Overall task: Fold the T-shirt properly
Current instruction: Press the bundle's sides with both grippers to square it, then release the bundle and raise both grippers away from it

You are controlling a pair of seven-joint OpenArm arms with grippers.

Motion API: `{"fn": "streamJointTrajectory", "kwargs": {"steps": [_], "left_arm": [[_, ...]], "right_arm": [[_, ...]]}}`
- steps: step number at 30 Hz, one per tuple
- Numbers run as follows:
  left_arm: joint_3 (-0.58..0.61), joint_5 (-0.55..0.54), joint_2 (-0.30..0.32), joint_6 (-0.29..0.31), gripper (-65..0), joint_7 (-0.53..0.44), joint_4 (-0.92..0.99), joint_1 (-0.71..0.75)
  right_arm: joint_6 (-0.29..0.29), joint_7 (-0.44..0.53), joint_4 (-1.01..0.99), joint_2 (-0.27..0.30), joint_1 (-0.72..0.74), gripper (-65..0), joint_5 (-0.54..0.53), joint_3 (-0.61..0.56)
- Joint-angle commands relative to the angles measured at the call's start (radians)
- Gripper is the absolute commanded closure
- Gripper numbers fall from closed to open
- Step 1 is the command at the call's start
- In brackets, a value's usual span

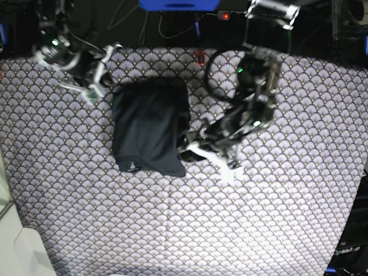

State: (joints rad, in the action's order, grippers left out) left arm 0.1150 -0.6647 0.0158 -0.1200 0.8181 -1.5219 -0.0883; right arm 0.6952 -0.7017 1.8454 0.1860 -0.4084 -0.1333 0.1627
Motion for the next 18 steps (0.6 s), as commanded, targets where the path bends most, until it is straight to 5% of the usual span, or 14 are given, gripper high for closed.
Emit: {"fn": "streamJointTrajectory", "kwargs": {"steps": [1, 8, 14, 18], "left_arm": [[-0.005, -0.013, 0.003, 0.009, -23.8, 0.025, -0.047, 0.018], [-0.142, -0.010, 0.068, 0.009, -22.6, 0.188, -0.314, 0.229], [-0.211, -0.011, 0.112, 0.009, 0.0, 0.267, -0.464, 0.379], [-0.242, -0.002, 0.121, 0.007, 0.0, 0.310, -0.478, 0.479]], "right_arm": [[0.003, 0.030, 0.041, 0.007, -0.008, -2.8, -0.013, 0.025], [0.003, 0.052, 0.081, 0.010, -0.096, -2.7, -0.013, 0.180], [0.003, 0.109, 0.086, 0.007, -0.198, -0.5, -0.013, 0.326], [0.003, 0.121, 0.081, 0.002, -0.271, 0.0, -0.013, 0.421]]}}
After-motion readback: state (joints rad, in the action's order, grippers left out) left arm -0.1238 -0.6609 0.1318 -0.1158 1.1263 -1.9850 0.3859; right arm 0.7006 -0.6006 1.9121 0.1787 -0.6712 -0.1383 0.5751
